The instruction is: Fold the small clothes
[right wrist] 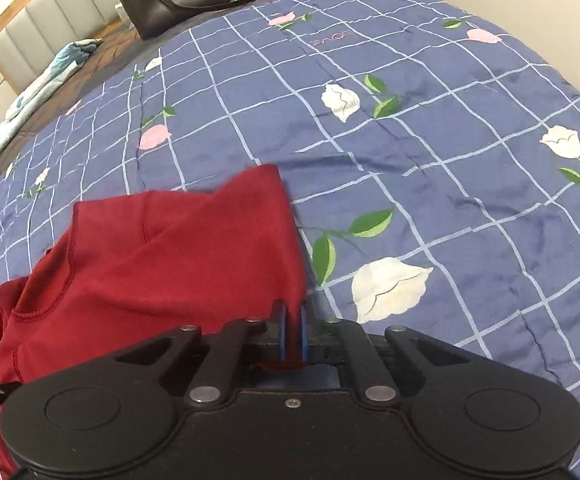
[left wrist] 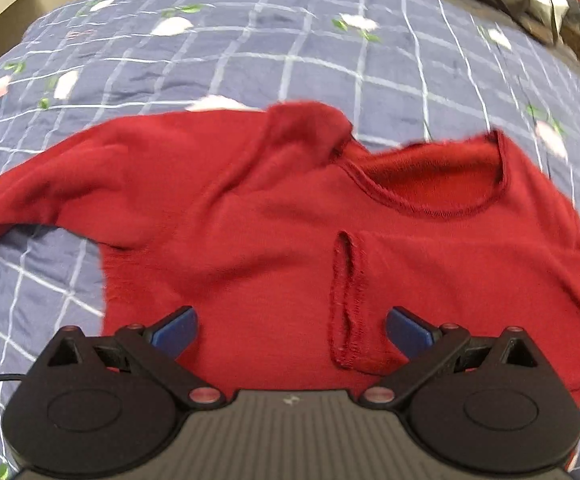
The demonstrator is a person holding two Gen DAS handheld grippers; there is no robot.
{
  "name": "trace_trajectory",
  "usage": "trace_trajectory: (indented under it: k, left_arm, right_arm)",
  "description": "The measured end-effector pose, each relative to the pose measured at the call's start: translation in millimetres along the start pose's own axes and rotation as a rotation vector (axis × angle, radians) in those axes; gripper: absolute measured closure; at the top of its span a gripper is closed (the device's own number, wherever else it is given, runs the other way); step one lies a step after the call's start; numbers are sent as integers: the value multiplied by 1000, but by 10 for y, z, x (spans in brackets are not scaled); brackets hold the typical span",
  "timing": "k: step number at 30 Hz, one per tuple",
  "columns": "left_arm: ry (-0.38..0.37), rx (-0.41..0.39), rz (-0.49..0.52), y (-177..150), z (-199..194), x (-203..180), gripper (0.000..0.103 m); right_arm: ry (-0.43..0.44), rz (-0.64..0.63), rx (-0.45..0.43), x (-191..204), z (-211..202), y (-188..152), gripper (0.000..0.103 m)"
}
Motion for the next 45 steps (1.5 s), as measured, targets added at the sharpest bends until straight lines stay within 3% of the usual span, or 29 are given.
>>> trace_trajectory:
  k: [7,12,16,20,23,29,39,43,45]
  left_arm:
    - [91,-112,-175,18,-557,699,0]
    - [178,-191,-372,-45,-1046,1546,0]
    - [226,-240,-508,-140,-1372,2319,0]
    - [247,-292,-625,-167,-1451,3131,0]
    - [258,-307,-692,-141,-1423,3610,0]
    - [241,-308,-691,27,-1261,4071,0]
    - [245,-265,-698,29,-1057,4309,1]
    - [244,-258,-697,19,-1013,4347,2]
    - [241,-258,-700,15,-1009,4357,2]
  right_arm:
    - [-53,-88,-78,217,-281,51,49]
    - [19,-185,-95,678,-496,-48,42]
    - [107,-265,-71,1270,-590,-172,40]
    - [205,-352,-67,2039,-671,-307,42]
    - [267,-408,-74,2599,-707,-385,54]
    - [327,-465,-75,3543,-659,-487,60]
    - [134,-447,-66,4162,-279,-485,61]
    - [76,-485,-77,4297,-166,-543,90]
    - [62,-505,-97,4358,-153,-572,95]
Point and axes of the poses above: each gripper's, at about its wrist camera, not at the fingertips, and z roughly the way its jaws point, x to its left, y to its top, the point moved 4 cm from there along z, roughly the way its jaws point, and after that the axes turned 15 degrees about -y, right-handed, at the moved point
